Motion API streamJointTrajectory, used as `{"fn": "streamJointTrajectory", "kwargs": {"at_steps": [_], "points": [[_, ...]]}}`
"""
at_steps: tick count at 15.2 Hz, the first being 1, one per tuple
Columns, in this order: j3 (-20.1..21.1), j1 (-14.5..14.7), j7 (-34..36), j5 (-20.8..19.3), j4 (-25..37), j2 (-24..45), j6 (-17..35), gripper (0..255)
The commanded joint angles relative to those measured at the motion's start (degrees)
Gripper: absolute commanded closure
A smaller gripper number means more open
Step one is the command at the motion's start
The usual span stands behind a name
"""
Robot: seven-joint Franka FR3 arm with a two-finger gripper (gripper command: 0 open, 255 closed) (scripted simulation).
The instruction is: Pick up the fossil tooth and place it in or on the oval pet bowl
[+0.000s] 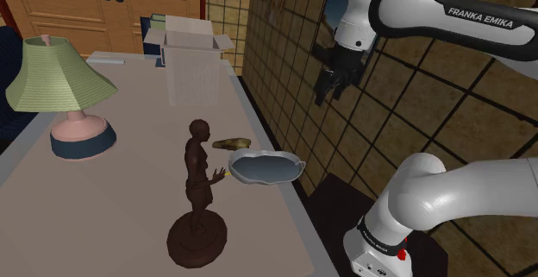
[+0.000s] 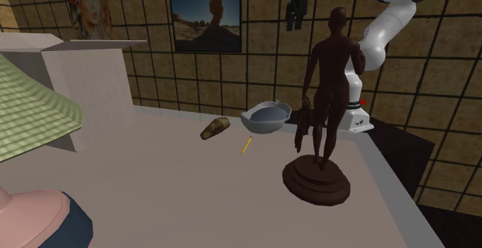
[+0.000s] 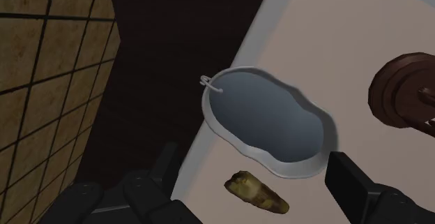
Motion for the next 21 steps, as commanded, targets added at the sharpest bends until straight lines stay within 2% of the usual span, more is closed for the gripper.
{"fn": "streamJointTrajectory", "kwargs": {"at_steps": [1,11,21], "points": [[0.0,0.0,0.0,0.0,0.0,0.0,0.0,0],[-6.7,3.2,-16.8,-1.2,4.7,21.9,12.0,0],[-9.2,5.5,-33.0,1.7,17.1,46.2,18.2,0]]}}
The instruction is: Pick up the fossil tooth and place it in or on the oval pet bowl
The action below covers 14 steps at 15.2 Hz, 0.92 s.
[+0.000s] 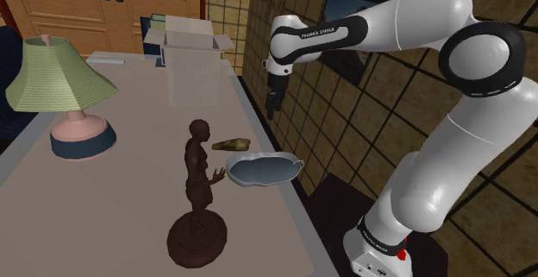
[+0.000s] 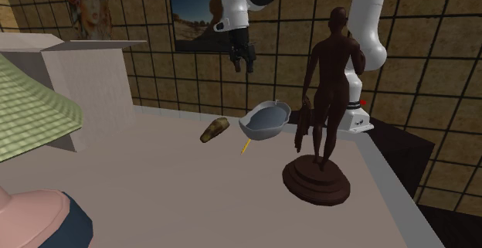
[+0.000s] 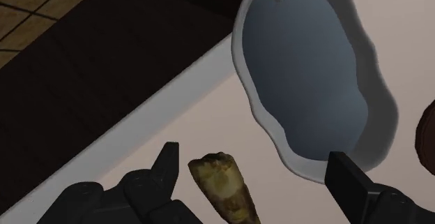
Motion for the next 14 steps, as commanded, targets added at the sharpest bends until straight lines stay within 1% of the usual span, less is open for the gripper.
{"fn": "streamJointTrajectory", "kwargs": {"at_steps": [1,7,14], "points": [[0.0,0.2,-3.2,0.7,2.8,4.9,0.9,0],[1.3,0.3,-11.2,2.3,13.7,19.4,1.1,0],[4.0,0.2,-18.3,2.4,29.4,36.2,-1.3,0]]}}
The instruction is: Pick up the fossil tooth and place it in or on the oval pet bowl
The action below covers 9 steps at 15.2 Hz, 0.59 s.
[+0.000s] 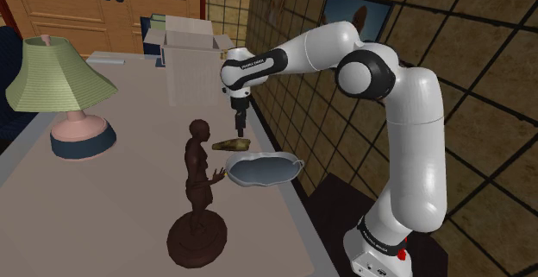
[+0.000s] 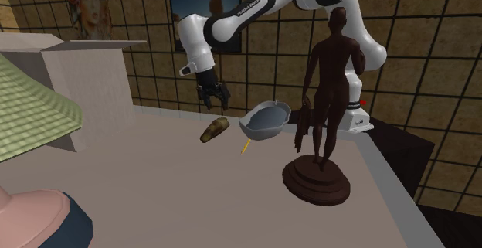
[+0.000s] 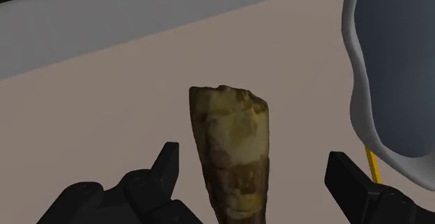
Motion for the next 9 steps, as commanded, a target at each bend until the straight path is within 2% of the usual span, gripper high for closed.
{"fn": "streamJointTrajectory", "kwargs": {"at_steps": [1,2,3,9], "points": [[0.9,0.3,-1.6,-0.2,5.1,5.0,-1.1,0],[1.3,0.3,-2.5,-0.4,7.7,7.5,-1.7,0],[1.3,0.3,-2.5,-0.4,7.9,7.6,-1.8,0],[1.4,0.5,-2.7,-0.2,4.2,8.3,2.5,0]]}}
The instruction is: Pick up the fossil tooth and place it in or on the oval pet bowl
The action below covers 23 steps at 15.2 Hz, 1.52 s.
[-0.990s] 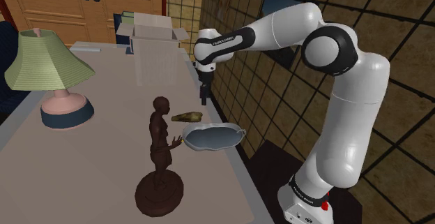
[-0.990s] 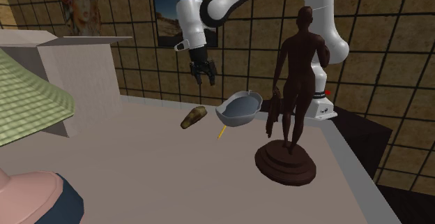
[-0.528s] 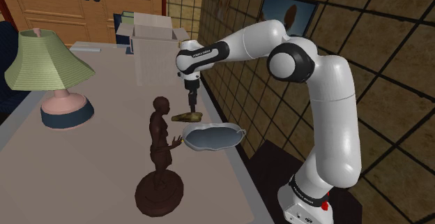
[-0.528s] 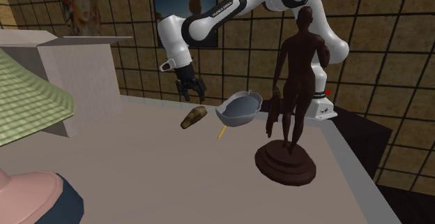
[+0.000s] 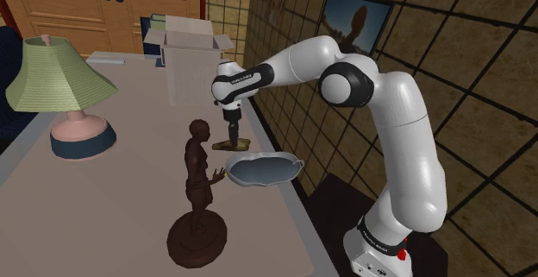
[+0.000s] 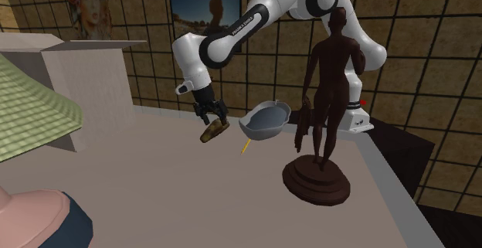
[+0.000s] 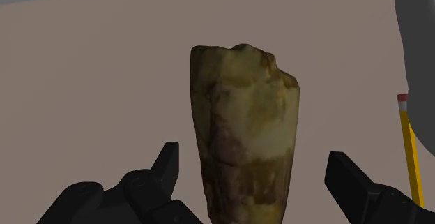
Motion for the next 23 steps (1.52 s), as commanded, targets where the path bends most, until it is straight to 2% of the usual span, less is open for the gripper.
{"fn": "streamJointTrajectory", "kwargs": {"at_steps": [1,9,10,19,23], "points": [[0.0,0.0,-0.1,0.1,-1.5,0.3,1.8,0],[0.0,0.0,-0.1,0.1,-1.5,0.3,1.8,0],[0.0,0.0,-0.1,0.1,-1.5,0.3,1.8,255],[0.0,0.0,-0.1,0.1,-1.5,0.3,1.8,255],[-0.1,0.0,0.0,-0.1,-1.2,-1.5,-0.2,255]]}}
